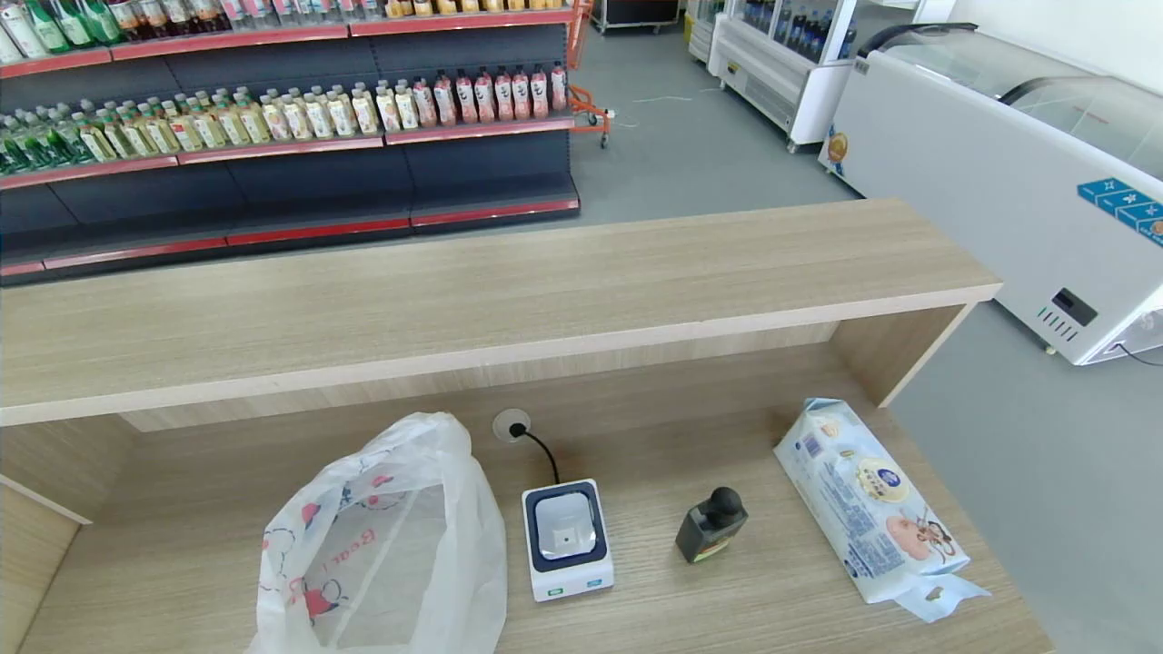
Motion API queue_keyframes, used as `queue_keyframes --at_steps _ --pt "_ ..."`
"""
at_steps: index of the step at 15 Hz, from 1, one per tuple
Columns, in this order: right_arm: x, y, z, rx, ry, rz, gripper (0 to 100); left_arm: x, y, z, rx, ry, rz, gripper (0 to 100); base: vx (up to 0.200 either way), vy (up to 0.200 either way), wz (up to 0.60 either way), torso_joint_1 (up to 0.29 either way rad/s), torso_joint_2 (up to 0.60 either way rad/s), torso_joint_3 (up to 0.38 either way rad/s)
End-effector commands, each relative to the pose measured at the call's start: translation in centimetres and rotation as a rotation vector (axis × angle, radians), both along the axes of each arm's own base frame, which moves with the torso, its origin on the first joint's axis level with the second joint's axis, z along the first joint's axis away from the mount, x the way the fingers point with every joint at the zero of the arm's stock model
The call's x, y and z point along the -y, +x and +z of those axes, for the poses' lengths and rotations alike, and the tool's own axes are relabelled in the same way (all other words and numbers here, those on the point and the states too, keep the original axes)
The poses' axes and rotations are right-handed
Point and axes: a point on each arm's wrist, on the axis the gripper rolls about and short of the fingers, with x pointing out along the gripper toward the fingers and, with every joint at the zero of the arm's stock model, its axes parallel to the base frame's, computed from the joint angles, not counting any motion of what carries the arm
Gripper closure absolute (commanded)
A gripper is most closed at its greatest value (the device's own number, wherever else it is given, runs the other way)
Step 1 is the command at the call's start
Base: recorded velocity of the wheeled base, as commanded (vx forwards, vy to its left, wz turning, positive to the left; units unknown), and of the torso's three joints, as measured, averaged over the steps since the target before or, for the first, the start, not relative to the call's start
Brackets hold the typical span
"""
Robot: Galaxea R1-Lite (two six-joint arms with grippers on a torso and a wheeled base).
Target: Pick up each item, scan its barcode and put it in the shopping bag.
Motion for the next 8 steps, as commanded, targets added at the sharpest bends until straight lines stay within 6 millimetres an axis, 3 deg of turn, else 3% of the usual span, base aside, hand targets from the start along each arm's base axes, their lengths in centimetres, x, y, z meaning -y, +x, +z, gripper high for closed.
queue_keyframes --at_steps 1,2,3,4,5,6,8 --pt "0.0 0.3 0.1 -0.031 -0.001 0.015 100 0.0 0.0 0.0 0.000 0.000 -0.002 0 0.000 0.000 0.00 0.000 0.00 0.000" --pt "0.0 0.3 0.2 -0.024 -0.009 0.023 100 0.0 0.0 0.0 0.000 0.000 0.000 0 0.000 0.000 0.00 0.000 0.00 0.000" --pt "-0.1 0.0 2.2 0.021 0.003 0.091 100 0.0 0.0 0.0 0.000 0.000 0.000 0 0.000 0.000 0.00 0.000 0.00 0.000" --pt "-0.3 2.2 9.2 -0.062 0.165 0.137 100 0.0 0.0 0.0 0.000 0.000 -0.002 0 0.000 0.000 0.00 0.000 0.00 0.000" --pt "-0.3 4.0 11.5 -0.104 0.260 0.097 100 0.0 0.0 0.0 0.000 -0.002 0.000 0 0.000 0.000 0.00 0.000 0.00 0.000" --pt "-0.2 7.9 15.4 -0.087 0.327 0.118 100 0.0 0.0 0.0 0.000 -0.002 -0.002 0 0.000 0.000 0.00 0.000 0.00 0.000" --pt "-0.8 9.9 15.4 -0.133 0.238 0.262 100 0.0 0.0 0.0 0.000 -0.002 -0.002 0 0.000 0.000 0.00 0.000 0.00 0.000"
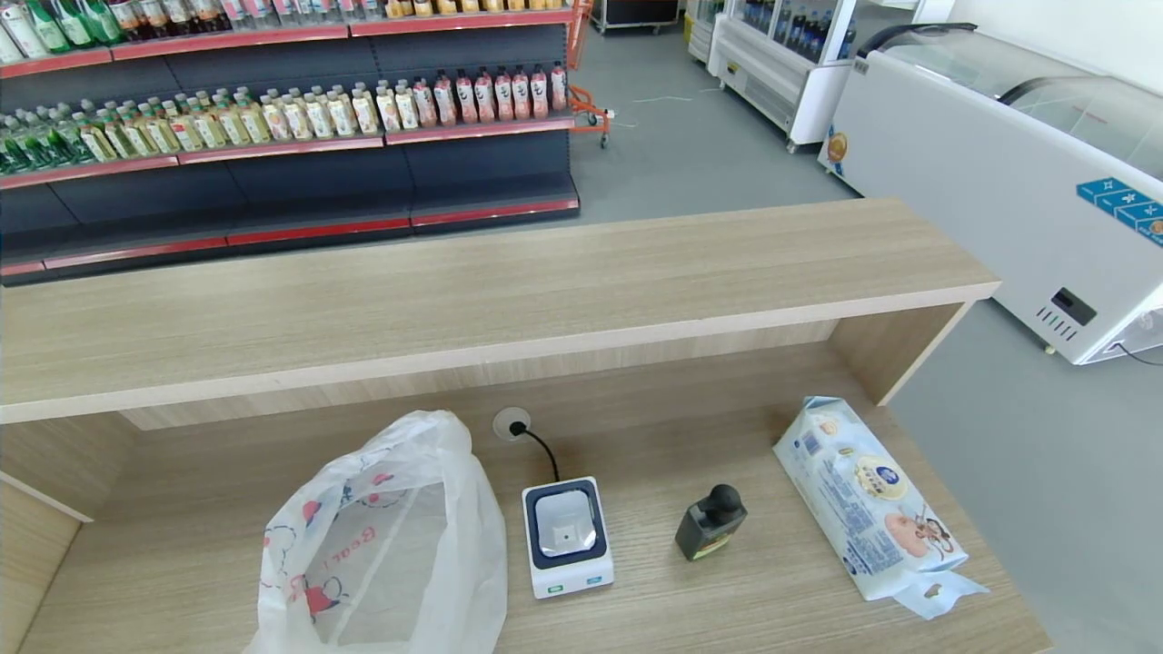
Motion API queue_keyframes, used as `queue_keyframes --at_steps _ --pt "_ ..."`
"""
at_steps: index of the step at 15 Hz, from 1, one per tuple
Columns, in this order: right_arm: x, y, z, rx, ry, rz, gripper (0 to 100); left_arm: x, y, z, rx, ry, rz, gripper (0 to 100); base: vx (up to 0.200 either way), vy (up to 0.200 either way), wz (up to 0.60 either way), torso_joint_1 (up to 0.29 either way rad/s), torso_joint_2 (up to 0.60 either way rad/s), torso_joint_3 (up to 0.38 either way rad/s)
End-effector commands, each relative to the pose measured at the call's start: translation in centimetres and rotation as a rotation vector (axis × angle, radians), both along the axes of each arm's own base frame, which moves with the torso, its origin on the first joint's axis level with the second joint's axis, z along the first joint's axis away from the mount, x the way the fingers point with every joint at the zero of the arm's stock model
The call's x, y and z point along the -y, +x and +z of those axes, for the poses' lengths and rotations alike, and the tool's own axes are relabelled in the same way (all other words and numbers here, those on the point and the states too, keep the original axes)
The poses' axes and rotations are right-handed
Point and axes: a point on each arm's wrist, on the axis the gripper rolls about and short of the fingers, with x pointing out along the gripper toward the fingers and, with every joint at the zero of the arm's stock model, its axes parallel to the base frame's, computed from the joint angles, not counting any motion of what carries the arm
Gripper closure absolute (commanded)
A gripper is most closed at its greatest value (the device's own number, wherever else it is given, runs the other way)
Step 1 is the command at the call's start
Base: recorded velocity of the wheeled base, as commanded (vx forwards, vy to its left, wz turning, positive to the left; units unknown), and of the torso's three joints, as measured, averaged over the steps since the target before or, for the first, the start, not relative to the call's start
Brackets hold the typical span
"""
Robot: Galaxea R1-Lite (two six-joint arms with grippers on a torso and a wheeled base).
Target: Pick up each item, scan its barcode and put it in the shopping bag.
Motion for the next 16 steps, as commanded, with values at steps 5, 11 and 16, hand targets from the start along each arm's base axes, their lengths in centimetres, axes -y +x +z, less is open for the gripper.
queue_keyframes --at_steps 5,11,16 --pt "-1.0 11.9 1.6 -0.393 -0.104 0.204 100 0.0 0.0 0.0 0.000 0.000 0.001 0 0.000 0.000 0.00 0.000 0.00 0.000" --pt "-0.9 14.7 -0.7 -0.523 -0.130 0.213 0 0.0 0.0 0.0 0.000 0.000 0.001 0 0.000 0.000 0.00 0.000 0.00 0.000" --pt "-1.1 17.4 -3.6 -0.671 -0.192 0.320 0 0.0 0.0 0.0 0.000 0.000 -0.001 0 0.000 0.000 0.00 0.000 0.00 0.000"
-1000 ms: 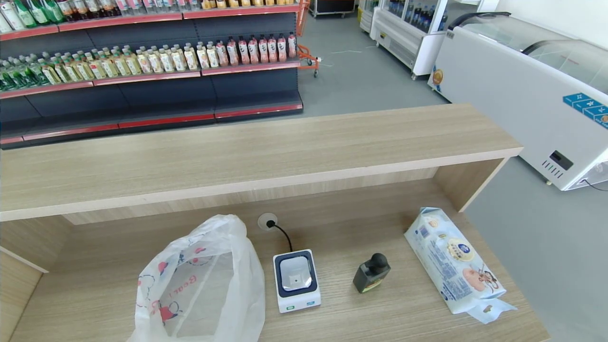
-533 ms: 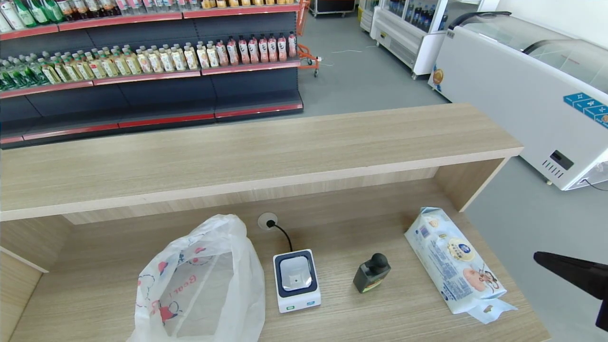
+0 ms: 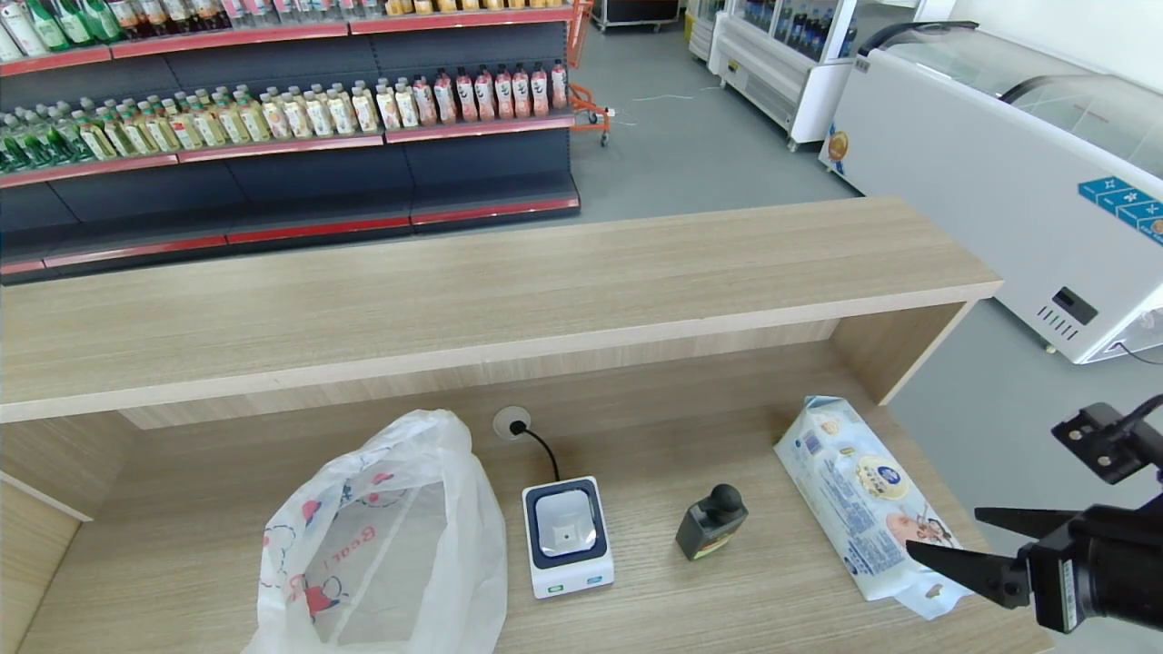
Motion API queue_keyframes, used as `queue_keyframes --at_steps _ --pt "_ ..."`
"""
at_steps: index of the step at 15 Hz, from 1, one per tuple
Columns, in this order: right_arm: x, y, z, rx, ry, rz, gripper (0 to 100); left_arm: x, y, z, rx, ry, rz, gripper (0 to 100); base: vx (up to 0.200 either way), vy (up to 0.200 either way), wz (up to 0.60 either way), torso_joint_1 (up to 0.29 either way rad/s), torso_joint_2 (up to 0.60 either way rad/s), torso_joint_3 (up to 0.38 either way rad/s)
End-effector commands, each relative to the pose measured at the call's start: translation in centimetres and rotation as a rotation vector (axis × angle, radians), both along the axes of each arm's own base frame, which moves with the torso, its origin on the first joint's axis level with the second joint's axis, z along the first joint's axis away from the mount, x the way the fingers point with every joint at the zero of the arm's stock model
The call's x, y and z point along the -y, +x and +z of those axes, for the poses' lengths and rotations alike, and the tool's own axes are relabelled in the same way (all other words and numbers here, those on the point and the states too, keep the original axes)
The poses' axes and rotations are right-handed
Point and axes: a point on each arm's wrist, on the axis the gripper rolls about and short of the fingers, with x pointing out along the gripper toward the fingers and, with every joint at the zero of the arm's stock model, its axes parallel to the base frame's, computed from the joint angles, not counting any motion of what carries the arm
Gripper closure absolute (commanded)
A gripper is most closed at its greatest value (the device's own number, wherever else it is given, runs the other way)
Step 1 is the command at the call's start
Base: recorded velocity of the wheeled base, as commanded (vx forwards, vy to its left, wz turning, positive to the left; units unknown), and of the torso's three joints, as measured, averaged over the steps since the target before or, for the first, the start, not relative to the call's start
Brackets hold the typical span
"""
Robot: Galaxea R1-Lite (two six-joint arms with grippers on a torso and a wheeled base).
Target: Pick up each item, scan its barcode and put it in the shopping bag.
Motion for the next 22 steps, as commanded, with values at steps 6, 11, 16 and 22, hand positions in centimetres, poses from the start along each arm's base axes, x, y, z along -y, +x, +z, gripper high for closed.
queue_keyframes --at_steps 6,11,16,22 --pt "-0.3 3.1 -3.9 -0.147 -0.072 0.182 0 0.0 0.0 0.0 0.000 0.000 0.001 0 0.000 0.000 0.00 0.000 0.00 0.000" --pt "-0.8 5.6 -5.9 -0.105 -0.056 0.279 0 0.0 0.0 0.0 0.000 0.000 0.001 0 0.000 0.000 0.00 0.000 0.00 0.000" --pt "-1.7 6.9 -7.6 -0.098 -0.015 0.389 0 0.0 0.0 0.0 0.000 0.000 0.001 0 0.000 0.000 0.00 0.000 0.00 0.000" --pt "-2.6 9.2 -10.4 -0.043 -0.028 0.429 0 0.0 0.0 0.0 0.000 0.000 0.001 0 0.000 0.000 0.00 0.000 0.00 0.000"
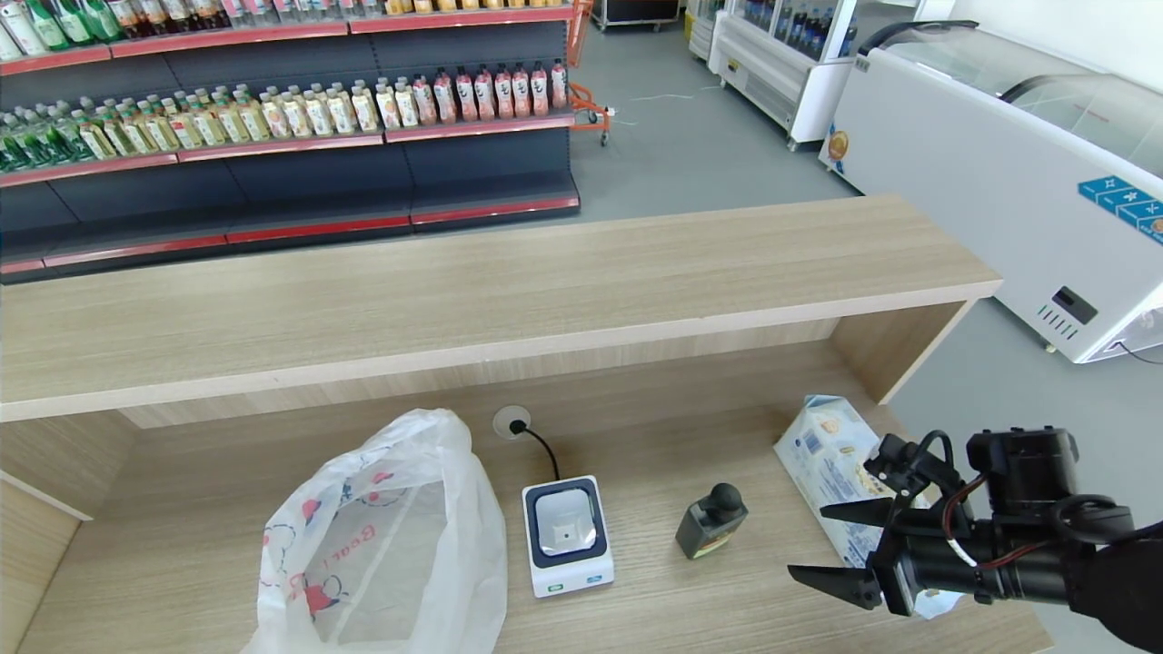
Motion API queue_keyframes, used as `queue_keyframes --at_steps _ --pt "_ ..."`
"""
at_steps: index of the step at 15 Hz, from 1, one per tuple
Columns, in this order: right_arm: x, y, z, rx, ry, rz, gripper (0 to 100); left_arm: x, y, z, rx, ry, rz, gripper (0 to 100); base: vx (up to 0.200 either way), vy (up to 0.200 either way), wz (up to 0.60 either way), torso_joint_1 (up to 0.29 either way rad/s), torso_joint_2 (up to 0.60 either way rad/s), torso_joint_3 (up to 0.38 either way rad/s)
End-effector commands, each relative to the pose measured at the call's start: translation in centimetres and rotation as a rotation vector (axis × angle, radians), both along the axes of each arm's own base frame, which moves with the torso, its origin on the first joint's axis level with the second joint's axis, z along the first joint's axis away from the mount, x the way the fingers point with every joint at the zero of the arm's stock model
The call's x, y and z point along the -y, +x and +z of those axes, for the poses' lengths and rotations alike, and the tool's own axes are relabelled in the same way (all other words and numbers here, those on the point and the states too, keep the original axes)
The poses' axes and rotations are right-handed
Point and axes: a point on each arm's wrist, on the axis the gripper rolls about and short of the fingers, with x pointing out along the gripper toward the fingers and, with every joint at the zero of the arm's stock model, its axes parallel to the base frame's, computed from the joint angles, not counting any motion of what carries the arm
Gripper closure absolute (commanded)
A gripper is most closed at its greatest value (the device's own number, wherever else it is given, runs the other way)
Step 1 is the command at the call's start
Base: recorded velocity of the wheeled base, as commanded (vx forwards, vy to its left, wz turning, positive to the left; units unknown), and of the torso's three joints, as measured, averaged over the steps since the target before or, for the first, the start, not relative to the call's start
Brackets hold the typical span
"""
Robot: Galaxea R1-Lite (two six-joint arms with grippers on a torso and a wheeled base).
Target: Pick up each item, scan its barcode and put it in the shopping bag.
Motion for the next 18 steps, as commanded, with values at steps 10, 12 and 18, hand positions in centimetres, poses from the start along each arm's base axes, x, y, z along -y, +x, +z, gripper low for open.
queue_keyframes --at_steps 10,12,18 --pt "-1.4 3.4 -3.9 0.024 0.098 0.031 0 0.0 0.0 0.0 0.000 0.000 0.000 0 0.000 0.000 0.00 0.000 0.00 0.000" --pt "-1.5 4.0 -4.6 0.056 0.126 0.017 0 0.0 0.0 0.0 0.000 0.000 0.000 0 0.000 0.000 0.00 0.000 0.00 0.000" --pt "-1.7 4.0 -5.9 0.015 0.143 0.030 0 0.0 0.0 0.0 0.000 0.000 0.000 0 0.000 0.000 0.00 0.000 0.00 0.000"
